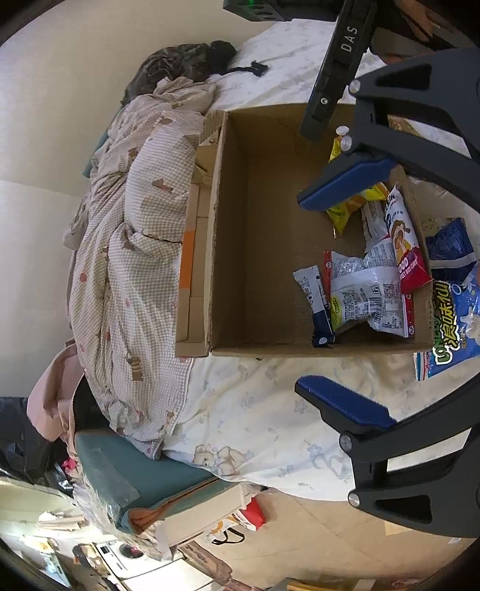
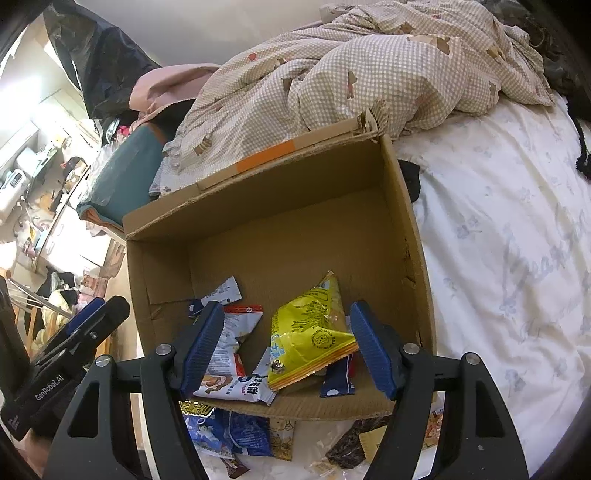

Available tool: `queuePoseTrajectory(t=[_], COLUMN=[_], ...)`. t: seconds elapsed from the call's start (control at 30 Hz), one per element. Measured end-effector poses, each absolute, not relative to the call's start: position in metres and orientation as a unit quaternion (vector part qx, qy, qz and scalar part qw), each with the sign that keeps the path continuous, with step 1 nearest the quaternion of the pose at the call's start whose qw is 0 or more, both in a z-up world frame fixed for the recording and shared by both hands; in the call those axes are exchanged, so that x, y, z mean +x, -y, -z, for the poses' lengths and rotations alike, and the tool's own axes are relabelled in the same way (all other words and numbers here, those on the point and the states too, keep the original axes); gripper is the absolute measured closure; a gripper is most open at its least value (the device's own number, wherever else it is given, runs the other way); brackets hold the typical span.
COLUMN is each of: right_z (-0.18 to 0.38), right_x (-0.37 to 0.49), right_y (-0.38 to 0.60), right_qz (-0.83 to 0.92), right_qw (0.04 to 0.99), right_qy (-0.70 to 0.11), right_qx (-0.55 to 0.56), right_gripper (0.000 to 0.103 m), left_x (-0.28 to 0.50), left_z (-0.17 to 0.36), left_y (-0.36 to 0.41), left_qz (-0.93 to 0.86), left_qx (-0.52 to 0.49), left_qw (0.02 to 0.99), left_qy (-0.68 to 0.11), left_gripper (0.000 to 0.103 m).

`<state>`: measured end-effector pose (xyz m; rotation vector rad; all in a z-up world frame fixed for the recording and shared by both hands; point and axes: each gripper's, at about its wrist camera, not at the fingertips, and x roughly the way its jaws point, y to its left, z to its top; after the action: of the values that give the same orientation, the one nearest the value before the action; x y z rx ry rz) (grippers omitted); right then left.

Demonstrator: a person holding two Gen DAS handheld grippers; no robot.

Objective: Organize snacks
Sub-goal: 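Open both tools to drop the bar and yellow bag into the box, then withdraw both tools from the box toward the remaining snacks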

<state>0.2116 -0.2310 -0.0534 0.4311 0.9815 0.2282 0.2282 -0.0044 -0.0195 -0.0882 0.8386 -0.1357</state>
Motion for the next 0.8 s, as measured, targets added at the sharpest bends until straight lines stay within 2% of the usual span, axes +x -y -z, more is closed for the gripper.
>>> queuePoseTrajectory(t=[0.03,0.3,0.4,0.8], right_z=[0.051,0.026,0.018,0.014], right_x=[0.21,0.18,0.167,0.122], right_y=[0.231,0.235,0.235,0.234], right_qz=[-0.108,-0.115,-0.115,-0.116], right_qw=[0.856,0.869,0.873,0.873], right_qy=[-0.463,-0.435,-0.428,-0.434], right_qx=[0.204,0.207,0.204,0.189], right_gripper=[0.029,0.012,0.009,0.009], left_x=[0.224,0.199,0.188,0.148], left_z=[0.017,-0.005,-0.008,-0.011], left_y=[0.002,-0.004,-0.01,-0.035], left_qz=[0.07,0.075,0.073,0.051], left_qx=[-0.052,-0.048,-0.047,-0.064], left_qw=[0.911,0.92,0.921,0.919], left_qy=[-0.404,-0.382,-0.379,-0.385], left_gripper=[0.002,0.001,0.001,0.001])
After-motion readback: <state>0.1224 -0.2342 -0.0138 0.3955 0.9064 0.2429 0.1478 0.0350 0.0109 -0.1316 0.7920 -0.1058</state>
